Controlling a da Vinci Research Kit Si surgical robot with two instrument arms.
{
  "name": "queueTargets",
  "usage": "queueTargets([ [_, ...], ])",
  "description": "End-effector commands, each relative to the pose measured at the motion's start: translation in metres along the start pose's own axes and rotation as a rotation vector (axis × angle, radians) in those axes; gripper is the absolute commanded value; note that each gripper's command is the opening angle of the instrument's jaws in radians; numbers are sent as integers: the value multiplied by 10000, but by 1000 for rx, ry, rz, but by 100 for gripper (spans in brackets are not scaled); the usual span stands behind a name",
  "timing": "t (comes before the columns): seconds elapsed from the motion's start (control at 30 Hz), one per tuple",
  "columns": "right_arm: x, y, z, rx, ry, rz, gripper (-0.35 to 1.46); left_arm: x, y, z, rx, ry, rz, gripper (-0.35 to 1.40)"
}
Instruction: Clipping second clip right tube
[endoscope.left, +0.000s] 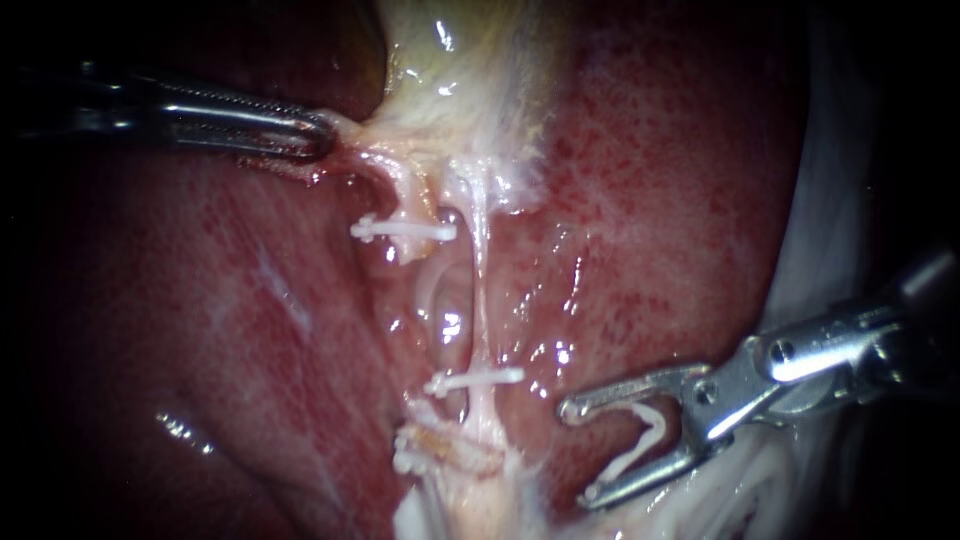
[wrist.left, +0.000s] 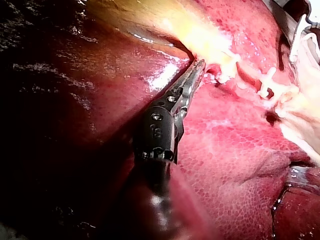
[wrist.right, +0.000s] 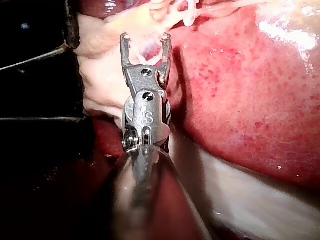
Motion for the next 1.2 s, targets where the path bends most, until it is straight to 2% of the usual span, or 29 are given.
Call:
queueTargets([
  [0.03, 0, 0, 0, 0, 0, 0, 50, 2, 0, -3, -2, 0, 0, -35],
  [0.1, 0, 0, 0, 0, 0, 0, 50, 7, -1, -12, -12, -2, -3, -35],
  [0.23, 0, 0, 0, 0, 0, 0, 50, 25, -3, -42, 8, 1, -14, -35],
  [0.43, 0, 0, -1, 1, 0, 0, 50, 54, -8, -89, 41, 45, -11, -35],
  [0.53, 2, 0, -1, 0, 1, 1, 50, 59, -8, -98, 48, 47, -6, -35],
  [0.67, 11, 4, -1, 0, 15, 5, 49, 57, -6, -96, 53, 51, -6, -35],
  [0.73, 21, 10, -2, 0, 31, 16, 48, 55, -5, -93, 56, 51, -6, -35],
  [0.8, 32, 20, -3, 3, 44, 64, 47, 54, -4, -91, 57, 51, -5, -35],
  [0.9, 44, 37, -5, -39, 54, 94, 47, 54, -3, -90, 62, 52, -5, -35],
  [1.2, 46, 82, 20, -85, 67, 171, 47, 54, -1, -89, 62, 52, -6, -35],
])
